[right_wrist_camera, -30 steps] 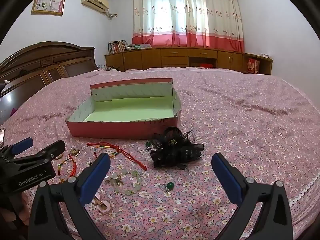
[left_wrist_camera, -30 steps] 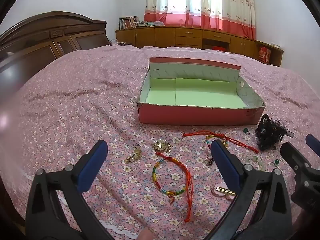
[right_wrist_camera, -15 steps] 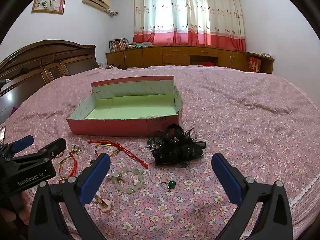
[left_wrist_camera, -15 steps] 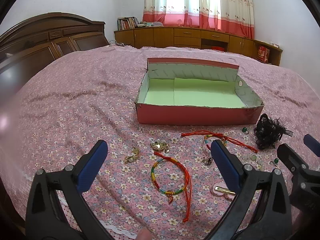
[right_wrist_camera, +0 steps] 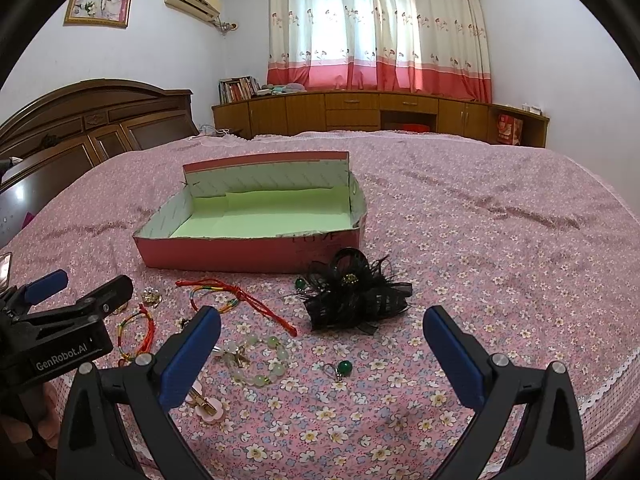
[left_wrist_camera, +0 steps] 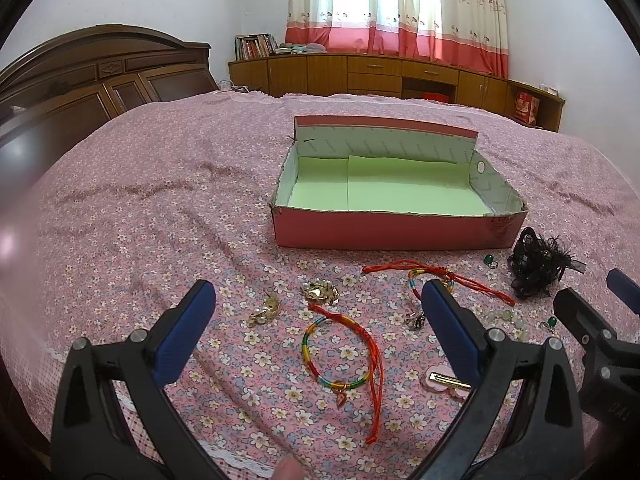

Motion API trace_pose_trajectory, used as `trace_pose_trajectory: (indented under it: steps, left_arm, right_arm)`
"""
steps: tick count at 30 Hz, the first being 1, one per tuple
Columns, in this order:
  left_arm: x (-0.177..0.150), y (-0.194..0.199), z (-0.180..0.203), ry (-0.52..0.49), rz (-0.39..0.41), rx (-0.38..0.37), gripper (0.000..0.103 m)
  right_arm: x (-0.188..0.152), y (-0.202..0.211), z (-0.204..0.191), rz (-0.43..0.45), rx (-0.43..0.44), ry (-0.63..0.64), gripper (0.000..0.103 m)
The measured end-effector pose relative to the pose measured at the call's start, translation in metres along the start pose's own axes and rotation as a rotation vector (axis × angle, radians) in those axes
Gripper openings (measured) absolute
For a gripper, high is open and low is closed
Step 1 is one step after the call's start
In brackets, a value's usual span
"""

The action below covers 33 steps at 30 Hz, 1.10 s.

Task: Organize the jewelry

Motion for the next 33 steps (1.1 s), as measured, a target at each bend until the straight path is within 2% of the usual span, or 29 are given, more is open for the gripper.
trace_pose_trajectory:
  steps: [33]
  left_arm:
    - [0.0005, 0.0006, -0.0007, -0.005, 0.007, -0.003, 0.096]
  right_arm:
    - [-0.0004, 0.0006, 0.0001, 0.003, 0.0, 0.001, 0.103]
Point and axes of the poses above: each gripper's, at about its wrist camera, not at the fingertips, and y roughly against the way its jaws point, z to its right, x to its top, the point moved 4 cm from there along -y, roughly the way its jaws point, and after that the axes turned 11 degrees about z, right-handed, at the moved point
